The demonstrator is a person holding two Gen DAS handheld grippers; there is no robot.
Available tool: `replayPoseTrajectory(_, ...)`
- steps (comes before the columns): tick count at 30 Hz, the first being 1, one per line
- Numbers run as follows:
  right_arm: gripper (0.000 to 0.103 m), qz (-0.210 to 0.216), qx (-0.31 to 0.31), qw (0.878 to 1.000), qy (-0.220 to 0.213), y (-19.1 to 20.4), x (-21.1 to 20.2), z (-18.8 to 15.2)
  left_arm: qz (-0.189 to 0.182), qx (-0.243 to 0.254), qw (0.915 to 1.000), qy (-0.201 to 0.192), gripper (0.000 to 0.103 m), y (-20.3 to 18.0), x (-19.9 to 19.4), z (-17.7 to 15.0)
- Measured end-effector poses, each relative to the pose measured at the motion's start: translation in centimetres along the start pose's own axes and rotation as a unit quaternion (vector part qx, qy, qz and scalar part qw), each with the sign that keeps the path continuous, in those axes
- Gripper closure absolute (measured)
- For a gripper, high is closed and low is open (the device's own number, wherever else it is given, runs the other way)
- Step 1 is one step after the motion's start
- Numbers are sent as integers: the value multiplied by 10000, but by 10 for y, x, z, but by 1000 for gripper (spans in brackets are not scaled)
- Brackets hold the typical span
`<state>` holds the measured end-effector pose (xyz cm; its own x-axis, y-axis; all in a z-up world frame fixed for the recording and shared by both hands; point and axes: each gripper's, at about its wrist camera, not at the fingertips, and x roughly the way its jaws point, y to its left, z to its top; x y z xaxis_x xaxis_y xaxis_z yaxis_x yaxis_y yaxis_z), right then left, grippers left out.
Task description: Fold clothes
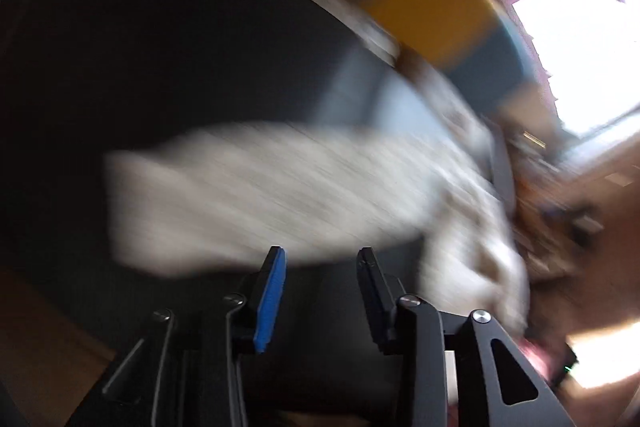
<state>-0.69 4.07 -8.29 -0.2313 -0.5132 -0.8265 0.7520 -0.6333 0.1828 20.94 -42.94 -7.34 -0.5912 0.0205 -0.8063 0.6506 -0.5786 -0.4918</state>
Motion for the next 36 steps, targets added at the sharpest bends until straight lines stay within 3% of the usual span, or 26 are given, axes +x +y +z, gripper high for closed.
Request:
replayPoseTrajectory(2, 75, 113, -146, 9998, 105, 17, 13, 6, 310, -385, 9988, -63, 55, 41, -8, 15)
replayPoseTrajectory(7, 75, 357, -230, 9987, 277, 40, 38, 22, 164, -958, 9946, 354, 53, 92, 13, 23)
replayPoseTrajectory(10, 75, 431, -149, 9987, 244, 40, 43, 36, -88, -1190, 9917, 486, 52, 97, 32, 23)
replayPoseTrajectory(13, 75, 509, -18, 9987, 89, 35, 44, 58, -238, -1195, 9916, 423, 42, 95, 38, 30)
replayPoseTrajectory(19, 68, 603, 257, 9975, -266, 17, 62, 119, -54, -886, 9941, 617, 39, 75, 58, 42)
replayPoseTrajectory(21, 64, 657, 321, 9971, -189, 15, 74, 136, 182, -686, 9961, 528, 40, 68, 63, 44)
replayPoseTrajectory(22, 64, 695, 341, 9969, -104, 15, 84, 144, 270, -570, 9971, 427, 57, 65, 65, 45)
replayPoseTrajectory(23, 63, 692, 335, 9970, -28, 17, 93, 150, 268, -544, 9976, 347, 92, 65, 66, 46)
replayPoseTrajectory(26, 63, 398, 369, 9985, -31, 18, 113, 174, 134, -791, 9963, 293, 92, 72, 72, 47)
replayPoseTrajectory(29, 61, 305, 417, 9987, 23, 14, 129, 200, 100, -942, 9954, -137, 92, 68, 63, 51)
replayPoseTrajectory(31, 59, 85, 251, 9992, 297, 15, 150, 215, 130, -885, 9955, -301, 92, 70, 57, 61)
replayPoseTrajectory(34, 57, -453, 15, 9936, 1033, 17, 190, 220, 234, -709, 9964, -395, 92, 67, 53, 70)
replayPoseTrajectory(36, 53, -635, -170, 9908, 1182, 21, 203, 219, 224, -663, 9963, -500, 92, 68, 48, 78)
